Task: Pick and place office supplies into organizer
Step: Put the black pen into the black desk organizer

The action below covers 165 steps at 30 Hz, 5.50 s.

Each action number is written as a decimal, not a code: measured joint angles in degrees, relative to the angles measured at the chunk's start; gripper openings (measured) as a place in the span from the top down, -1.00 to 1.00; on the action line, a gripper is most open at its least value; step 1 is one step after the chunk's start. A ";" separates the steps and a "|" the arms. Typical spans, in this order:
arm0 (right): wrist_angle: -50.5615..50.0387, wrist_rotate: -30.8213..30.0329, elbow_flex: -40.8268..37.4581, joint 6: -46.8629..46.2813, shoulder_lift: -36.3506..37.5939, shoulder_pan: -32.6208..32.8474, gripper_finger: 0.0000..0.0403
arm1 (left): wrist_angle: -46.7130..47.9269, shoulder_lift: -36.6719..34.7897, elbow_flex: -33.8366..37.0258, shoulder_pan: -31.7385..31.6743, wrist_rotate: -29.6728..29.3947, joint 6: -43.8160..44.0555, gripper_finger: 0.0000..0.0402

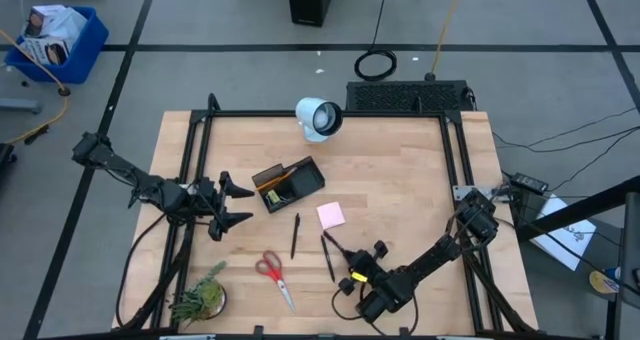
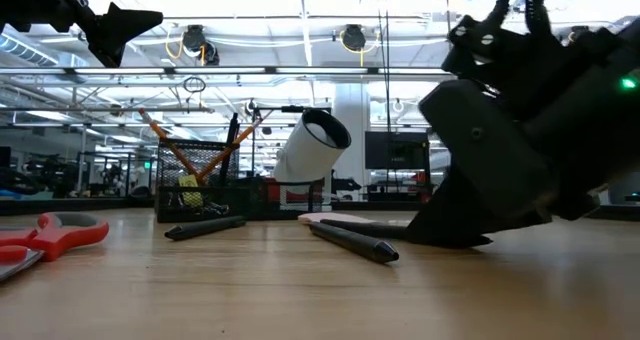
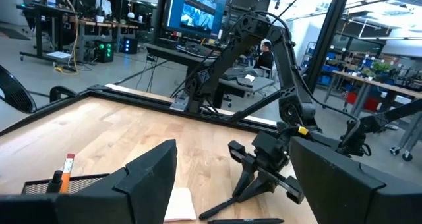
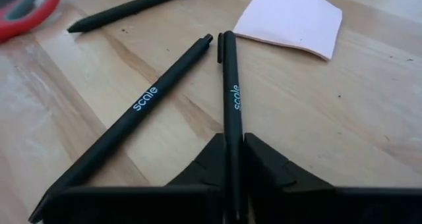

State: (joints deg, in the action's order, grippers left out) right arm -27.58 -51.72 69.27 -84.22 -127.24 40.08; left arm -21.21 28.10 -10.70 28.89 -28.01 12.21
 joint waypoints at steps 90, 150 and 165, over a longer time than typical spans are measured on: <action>83.63 19.11 -2.03 81.81 10.84 -24.71 0.87 | -31.33 25.16 0.02 -0.05 -7.05 14.98 0.03; 53.86 2.03 -2.12 77.15 10.91 -10.11 0.57 | 12.17 2.50 -4.30 -4.14 -27.63 13.12 0.78; 53.41 2.23 -2.12 75.87 10.90 -10.52 0.57 | 35.04 12.46 -14.51 -19.00 -6.42 24.50 0.78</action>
State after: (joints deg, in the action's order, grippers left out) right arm 25.83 -49.49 67.16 -8.35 -116.35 29.56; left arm 13.83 40.56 -25.21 9.89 -34.43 36.71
